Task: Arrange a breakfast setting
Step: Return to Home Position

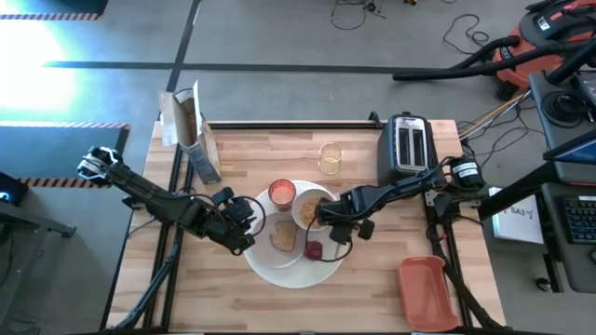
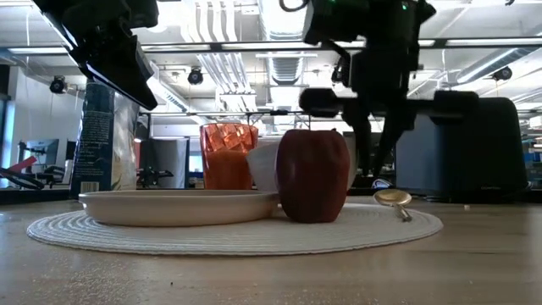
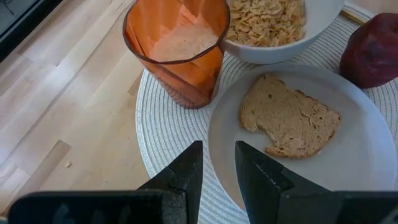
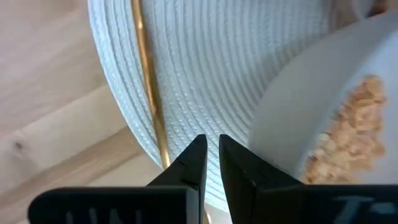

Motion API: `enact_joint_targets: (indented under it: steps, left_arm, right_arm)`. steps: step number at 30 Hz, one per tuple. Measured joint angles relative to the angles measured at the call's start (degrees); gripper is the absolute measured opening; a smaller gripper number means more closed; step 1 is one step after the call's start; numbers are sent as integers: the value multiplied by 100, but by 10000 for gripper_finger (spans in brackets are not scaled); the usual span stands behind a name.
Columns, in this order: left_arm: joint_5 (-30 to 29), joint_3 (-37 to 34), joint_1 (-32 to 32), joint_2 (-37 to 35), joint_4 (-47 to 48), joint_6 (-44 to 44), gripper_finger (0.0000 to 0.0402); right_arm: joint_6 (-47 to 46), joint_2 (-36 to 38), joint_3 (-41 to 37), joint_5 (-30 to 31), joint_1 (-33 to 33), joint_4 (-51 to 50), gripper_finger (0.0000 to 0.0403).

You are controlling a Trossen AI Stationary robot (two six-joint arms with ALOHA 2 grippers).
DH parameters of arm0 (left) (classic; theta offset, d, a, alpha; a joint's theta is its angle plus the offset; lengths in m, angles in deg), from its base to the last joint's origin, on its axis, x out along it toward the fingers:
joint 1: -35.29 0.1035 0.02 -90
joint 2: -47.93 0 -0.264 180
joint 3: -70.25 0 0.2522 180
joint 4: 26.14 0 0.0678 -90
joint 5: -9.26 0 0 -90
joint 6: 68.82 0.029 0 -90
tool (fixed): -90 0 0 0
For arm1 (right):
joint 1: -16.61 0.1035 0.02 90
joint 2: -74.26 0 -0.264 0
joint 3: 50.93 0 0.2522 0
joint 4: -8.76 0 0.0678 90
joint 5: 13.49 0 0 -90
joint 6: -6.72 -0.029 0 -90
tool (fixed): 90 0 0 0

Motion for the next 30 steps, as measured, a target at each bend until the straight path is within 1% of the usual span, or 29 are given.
enact_joint_targets:
  steps: [3,6,9,13,16,19,21,23,25,27,30]
  left_arm:
    - [0,0,0,0,0,0,77]
    - [1,0,0,0,-2,0,77]
    - [2,0,0,0,-3,0,77]
    - [-70,0,0,2,-25,114,77]
    - [-197,-3,-48,-10,-26,567,77]
    - [-126,-40,-203,-105,46,1008,77]
    - [-105,-52,-352,-219,187,1062,77]
    - [-106,-82,-543,-414,345,1051,77]
    - [-117,-165,-799,-648,334,1042,77]
    - [-107,-351,-1110,-922,148,1032,77]
    - [-101,-851,-1631,-1350,-655,1034,77]
  right_arm:
    - [-334,0,213,0,40,-353,34]
    - [-669,0,401,-10,98,-933,34]
    - [-1078,1,579,-307,171,-1557,34]
    - [-2218,2,781,-615,292,-1968,34]
    - [-3048,119,845,-927,359,-2111,34]
    - [-3724,476,722,-1379,365,-2086,34]
    - [-4105,825,514,-1494,365,-2069,34]
    - [-4419,1280,259,-1496,365,-1894,34]
    - [-4746,1804,-83,-1451,365,-1475,34]
    - [-5090,2370,-538,-1385,363,-718,34]
    - [-5558,3198,-1404,-1194,416,657,34]
